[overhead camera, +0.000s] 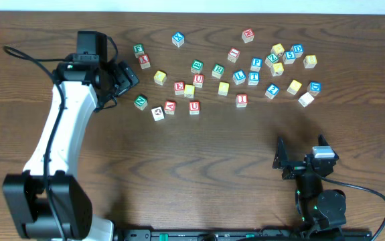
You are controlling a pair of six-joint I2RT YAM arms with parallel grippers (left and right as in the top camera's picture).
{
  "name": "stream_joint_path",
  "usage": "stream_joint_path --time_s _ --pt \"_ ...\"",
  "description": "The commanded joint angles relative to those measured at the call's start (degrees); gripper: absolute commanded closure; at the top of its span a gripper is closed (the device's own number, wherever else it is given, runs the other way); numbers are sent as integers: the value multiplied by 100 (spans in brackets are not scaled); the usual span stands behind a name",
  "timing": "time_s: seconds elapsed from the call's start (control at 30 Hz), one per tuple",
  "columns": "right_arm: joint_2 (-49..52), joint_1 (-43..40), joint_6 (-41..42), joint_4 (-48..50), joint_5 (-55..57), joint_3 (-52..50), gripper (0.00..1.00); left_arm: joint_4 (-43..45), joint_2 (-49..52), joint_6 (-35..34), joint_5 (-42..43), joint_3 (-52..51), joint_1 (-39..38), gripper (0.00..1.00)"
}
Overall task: Spell out NEURIPS
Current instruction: 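Reach the left gripper forward over the green N block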
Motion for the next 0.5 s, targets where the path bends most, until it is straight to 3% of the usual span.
stream_joint_path --time_s 0.0,0.47 --pt "-20 -39 72 -24 42 -4 1 -24 310 -586 -232 146 -17 5" --pt "-20 -39 72 -24 42 -4 1 164 914 -1008 -1370 146 -1025 5"
